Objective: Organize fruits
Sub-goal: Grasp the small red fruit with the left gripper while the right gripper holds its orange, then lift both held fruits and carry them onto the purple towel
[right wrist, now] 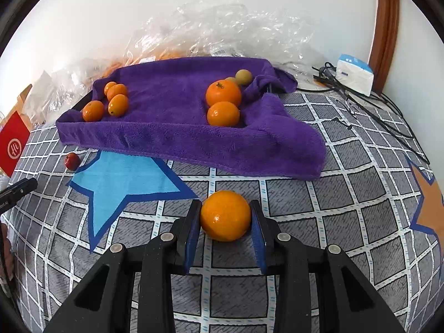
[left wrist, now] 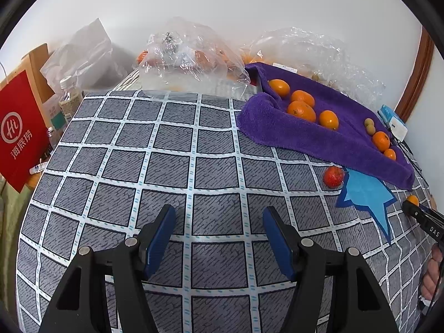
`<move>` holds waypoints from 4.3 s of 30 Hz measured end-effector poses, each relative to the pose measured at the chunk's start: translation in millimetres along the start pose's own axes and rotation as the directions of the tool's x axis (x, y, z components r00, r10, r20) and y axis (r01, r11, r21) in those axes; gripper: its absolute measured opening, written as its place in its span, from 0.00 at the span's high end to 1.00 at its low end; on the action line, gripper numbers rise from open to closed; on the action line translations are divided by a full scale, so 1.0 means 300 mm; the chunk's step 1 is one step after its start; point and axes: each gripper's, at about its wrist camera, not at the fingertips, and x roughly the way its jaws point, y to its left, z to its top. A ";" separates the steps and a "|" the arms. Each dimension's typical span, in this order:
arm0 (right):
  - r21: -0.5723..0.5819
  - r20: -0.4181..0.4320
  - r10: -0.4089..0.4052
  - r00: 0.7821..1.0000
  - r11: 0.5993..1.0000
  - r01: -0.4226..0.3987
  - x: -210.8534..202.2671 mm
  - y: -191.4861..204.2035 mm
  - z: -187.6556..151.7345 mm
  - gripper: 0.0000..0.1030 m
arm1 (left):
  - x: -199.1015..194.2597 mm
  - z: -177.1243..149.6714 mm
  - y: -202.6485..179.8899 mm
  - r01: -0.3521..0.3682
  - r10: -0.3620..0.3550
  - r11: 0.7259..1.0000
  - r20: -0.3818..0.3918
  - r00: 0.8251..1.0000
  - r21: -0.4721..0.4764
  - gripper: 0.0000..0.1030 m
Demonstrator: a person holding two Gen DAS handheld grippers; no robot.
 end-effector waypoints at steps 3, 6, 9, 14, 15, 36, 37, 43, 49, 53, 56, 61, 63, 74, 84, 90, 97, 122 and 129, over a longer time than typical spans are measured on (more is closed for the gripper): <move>0.005 0.010 -0.002 1.000 1.000 0.002 -0.004 -0.003 -0.008 0.67 | -0.001 -0.005 -0.013 -0.027 0.027 0.999 -0.006 1.000 0.018 0.39; 0.010 0.021 -0.025 0.999 1.000 0.025 -0.012 -0.013 -0.013 0.67 | -0.002 -0.011 -0.043 -0.077 0.078 0.995 -0.017 0.997 0.060 0.41; 0.034 0.014 -0.028 1.000 0.999 0.027 -0.013 -0.031 -0.016 0.67 | -0.008 0.001 -0.074 -0.035 0.038 0.998 -0.046 0.998 0.053 0.45; 0.044 0.012 -0.023 1.000 0.999 0.022 -0.008 -0.038 -0.013 0.67 | -0.042 0.047 -0.192 0.052 -0.050 0.997 -0.024 0.998 0.061 0.45; 0.043 0.012 -0.023 1.000 0.999 0.023 -0.009 -0.038 -0.013 0.67 | -0.047 0.053 -0.217 0.063 -0.062 0.995 -0.017 0.998 0.073 0.45; 0.068 0.013 -0.070 0.997 0.995 0.069 -0.012 -0.057 -0.019 0.67 | 0.105 0.090 -0.384 0.038 -0.034 0.996 -0.050 0.998 0.078 0.71; 0.068 0.013 -0.068 0.998 0.995 0.067 -0.012 -0.057 -0.020 0.67 | 0.111 0.088 -0.378 0.040 -0.037 0.996 -0.045 0.998 0.076 0.74; 0.071 0.015 -0.060 0.998 0.996 0.059 -0.014 -0.059 -0.020 0.67 | 0.098 0.067 -0.364 0.079 -0.079 0.992 -0.010 0.997 0.094 0.79; 0.082 0.024 -0.042 0.999 0.996 0.040 -0.016 -0.067 -0.019 0.67 | 0.069 0.060 -0.338 0.096 -0.097 0.994 0.021 0.995 0.048 0.79; 0.088 0.036 -0.024 0.999 0.996 0.021 -0.023 -0.073 -0.022 0.67 | 0.039 0.056 -0.345 0.094 -0.098 0.994 0.066 0.993 0.058 0.79; 0.093 0.052 0.006 0.999 0.996 -0.011 -0.033 -0.077 -0.024 0.67 | 0.018 0.061 -0.352 0.093 -0.100 0.993 0.100 0.990 0.067 0.79; 0.080 0.081 0.027 0.996 0.996 -0.034 -0.049 -0.066 -0.024 0.67 | -0.023 0.063 -0.361 0.085 -0.098 0.993 0.162 0.982 0.086 0.79; 0.076 0.086 0.032 0.996 0.996 -0.038 -0.054 -0.064 -0.024 0.67 | -0.030 0.066 -0.360 0.098 -0.110 0.992 0.166 0.980 0.080 0.79; 0.130 0.120 0.032 0.992 0.990 -0.047 -0.094 -0.097 -0.020 0.67 | -0.070 0.068 -0.339 0.143 -0.148 0.989 0.223 0.963 0.038 0.79; 0.127 0.142 0.007 0.990 0.992 -0.025 -0.148 -0.091 -0.007 0.67 | -0.100 0.064 -0.342 0.156 -0.163 0.987 0.252 0.954 0.047 0.79; 0.104 0.170 -0.005 0.985 0.995 -0.012 -0.205 -0.077 0.024 0.67 | -0.111 0.062 -0.326 0.173 -0.173 0.985 0.264 0.949 0.022 0.79; 0.098 0.190 -0.009 0.982 0.995 -0.010 -0.232 -0.077 0.053 0.67 | -0.110 0.059 -0.328 0.165 -0.166 0.986 0.266 0.949 0.027 0.79; 0.039 0.201 0.080 0.976 0.995 -0.089 -0.165 -0.010 0.281 0.67 | -0.218 0.279 -0.165 0.109 -0.095 0.993 0.291 0.952 -0.034 0.79; 0.009 0.155 0.119 0.981 0.992 -0.122 -0.066 0.028 0.350 0.67 | -0.154 0.347 -0.168 0.127 -0.110 0.991 0.262 0.959 -0.049 0.79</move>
